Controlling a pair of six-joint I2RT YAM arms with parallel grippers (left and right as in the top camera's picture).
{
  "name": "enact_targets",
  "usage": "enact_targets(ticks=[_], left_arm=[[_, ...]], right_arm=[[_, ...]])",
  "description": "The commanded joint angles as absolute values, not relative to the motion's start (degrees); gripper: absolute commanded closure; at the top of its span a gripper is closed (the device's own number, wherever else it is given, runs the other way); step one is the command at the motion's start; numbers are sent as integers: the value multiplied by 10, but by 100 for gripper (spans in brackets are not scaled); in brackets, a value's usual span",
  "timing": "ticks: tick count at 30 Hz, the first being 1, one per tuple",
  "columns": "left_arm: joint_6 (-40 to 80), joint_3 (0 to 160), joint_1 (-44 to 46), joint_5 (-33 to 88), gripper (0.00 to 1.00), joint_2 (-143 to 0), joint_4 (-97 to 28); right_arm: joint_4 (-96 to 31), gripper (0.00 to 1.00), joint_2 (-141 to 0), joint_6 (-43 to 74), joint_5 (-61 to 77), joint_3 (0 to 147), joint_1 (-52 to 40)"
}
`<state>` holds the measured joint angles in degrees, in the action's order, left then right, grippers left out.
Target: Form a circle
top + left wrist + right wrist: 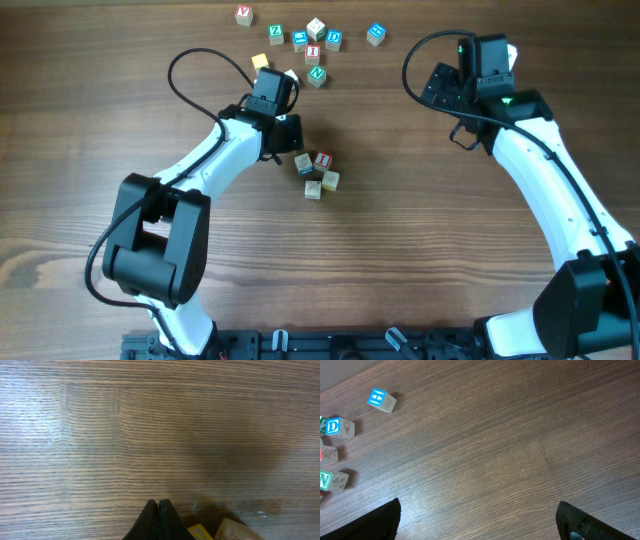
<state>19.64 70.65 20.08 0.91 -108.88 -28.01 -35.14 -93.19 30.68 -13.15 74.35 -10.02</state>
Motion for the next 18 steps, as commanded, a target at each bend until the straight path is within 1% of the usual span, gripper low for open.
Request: enact_targets(ticks=[1, 18], left_arm=[[198, 711, 204, 36, 96, -1101, -285], [198, 711, 221, 49, 96, -1115, -306]], right_arm=[[-350, 0, -934, 300, -139, 744, -100], [-350, 0, -934, 300, -139, 744, -100]])
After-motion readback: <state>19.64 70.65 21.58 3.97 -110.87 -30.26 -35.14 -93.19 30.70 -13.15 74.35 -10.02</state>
